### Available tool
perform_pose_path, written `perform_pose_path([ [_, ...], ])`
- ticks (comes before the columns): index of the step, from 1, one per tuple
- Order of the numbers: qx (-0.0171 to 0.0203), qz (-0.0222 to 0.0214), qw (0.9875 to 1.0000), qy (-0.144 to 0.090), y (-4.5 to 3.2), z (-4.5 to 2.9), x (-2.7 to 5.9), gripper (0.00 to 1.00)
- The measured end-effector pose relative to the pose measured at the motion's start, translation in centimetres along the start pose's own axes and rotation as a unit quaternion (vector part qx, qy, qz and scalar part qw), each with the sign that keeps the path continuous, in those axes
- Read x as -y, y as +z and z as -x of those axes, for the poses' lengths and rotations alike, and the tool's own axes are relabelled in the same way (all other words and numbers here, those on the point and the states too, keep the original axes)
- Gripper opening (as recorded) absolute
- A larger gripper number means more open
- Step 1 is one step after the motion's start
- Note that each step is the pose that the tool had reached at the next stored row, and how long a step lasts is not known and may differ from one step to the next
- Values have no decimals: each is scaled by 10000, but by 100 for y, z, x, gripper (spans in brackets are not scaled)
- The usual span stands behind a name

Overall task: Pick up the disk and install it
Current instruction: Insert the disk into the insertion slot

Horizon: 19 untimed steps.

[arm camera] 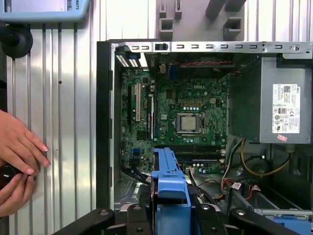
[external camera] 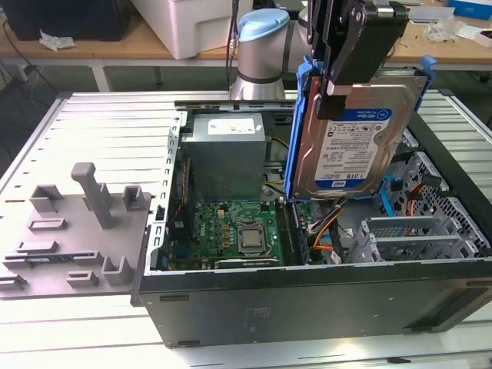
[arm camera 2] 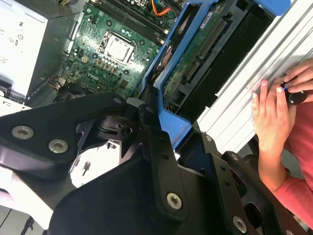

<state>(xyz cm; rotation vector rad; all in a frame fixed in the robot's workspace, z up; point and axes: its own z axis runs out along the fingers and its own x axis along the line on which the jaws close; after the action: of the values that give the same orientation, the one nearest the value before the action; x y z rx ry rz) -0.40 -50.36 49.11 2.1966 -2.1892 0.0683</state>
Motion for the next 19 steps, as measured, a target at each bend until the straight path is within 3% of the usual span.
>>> perform_pose_path([
  [19, 31, -4, 10000, 23, 25, -10, -30, 36],
])
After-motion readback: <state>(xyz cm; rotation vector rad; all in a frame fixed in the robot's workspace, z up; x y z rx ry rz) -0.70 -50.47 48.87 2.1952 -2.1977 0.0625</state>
